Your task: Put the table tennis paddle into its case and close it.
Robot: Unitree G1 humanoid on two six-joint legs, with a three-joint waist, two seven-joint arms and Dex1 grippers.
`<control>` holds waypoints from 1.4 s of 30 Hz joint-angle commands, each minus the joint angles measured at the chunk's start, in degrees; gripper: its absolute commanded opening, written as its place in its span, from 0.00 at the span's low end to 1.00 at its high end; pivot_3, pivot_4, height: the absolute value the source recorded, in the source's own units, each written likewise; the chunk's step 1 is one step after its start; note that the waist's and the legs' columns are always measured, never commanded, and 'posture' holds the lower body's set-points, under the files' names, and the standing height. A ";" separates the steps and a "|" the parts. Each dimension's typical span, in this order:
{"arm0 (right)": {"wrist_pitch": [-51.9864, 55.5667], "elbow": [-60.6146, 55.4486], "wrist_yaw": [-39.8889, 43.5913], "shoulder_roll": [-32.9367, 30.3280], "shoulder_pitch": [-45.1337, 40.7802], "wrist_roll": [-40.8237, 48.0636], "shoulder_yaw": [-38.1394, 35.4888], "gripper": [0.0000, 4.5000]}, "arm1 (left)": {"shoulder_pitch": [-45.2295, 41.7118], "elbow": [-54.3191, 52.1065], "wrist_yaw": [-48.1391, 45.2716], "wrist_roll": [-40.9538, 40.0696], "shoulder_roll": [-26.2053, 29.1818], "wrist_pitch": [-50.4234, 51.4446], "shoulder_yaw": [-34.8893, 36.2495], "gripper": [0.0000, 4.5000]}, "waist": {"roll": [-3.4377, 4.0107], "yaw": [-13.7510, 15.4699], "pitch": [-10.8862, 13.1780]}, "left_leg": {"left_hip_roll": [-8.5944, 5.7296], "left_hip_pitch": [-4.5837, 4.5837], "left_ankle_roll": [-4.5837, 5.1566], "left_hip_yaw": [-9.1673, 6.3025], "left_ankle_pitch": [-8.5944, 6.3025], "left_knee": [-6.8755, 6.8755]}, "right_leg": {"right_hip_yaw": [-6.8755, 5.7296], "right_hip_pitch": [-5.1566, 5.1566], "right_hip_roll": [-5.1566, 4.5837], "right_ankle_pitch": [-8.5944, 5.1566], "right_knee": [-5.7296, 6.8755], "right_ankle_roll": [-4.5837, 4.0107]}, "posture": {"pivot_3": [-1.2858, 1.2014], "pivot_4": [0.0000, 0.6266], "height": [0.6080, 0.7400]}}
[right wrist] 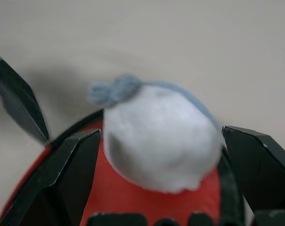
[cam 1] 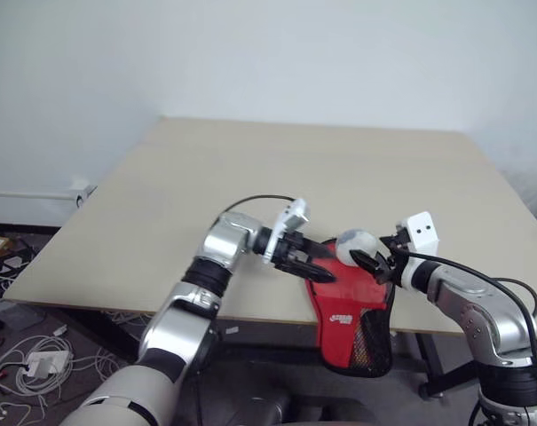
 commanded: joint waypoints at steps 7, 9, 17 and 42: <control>0.80 6.57 -2.30 1.86 -4.14 -0.39 -0.13 1.00 | 2.02 -0.33 6.51 4.89 0.94 -3.97 -7.69 0.86 | 0.06 -0.27 -0.02 | 0.03 0.03 -0.24 0.02 0.15 -0.05 | 0.02 -0.02 0.00 0.00 0.02 0.00 | 0.52 0.00 1.00; 0.63 8.53 -2.96 2.96 -4.96 -0.44 -0.56 1.00 | 2.26 -0.59 5.24 5.02 1.84 -3.05 -8.93 0.86 | 0.06 -0.17 -0.02 | 0.03 0.03 -0.25 0.02 0.16 -0.04 | 0.01 -0.01 0.01 0.00 0.02 -0.01 | 0.52 0.00 1.00; 0.50 11.58 -4.74 4.67 -6.04 -1.16 -1.05 0.96 | 1.99 2.45 7.36 6.94 2.94 -6.06 -10.88 0.86 | 0.09 -0.01 -0.03 | 0.00 0.06 -0.18 0.02 0.12 -0.02 | 0.00 0.05 0.01 0.00 0.01 -0.01 | 0.52 0.00 1.00; 0.64 14.15 -8.65 -1.19 -7.01 -3.08 -7.34 0.10 | 3.01 0.95 8.43 6.29 2.37 2.13 -11.87 0.87 | 0.14 0.14 -0.06 | -0.02 0.10 -0.01 0.03 0.01 -0.02 | 0.00 0.10 0.00 0.00 0.00 -0.01 | 0.52 0.00 1.00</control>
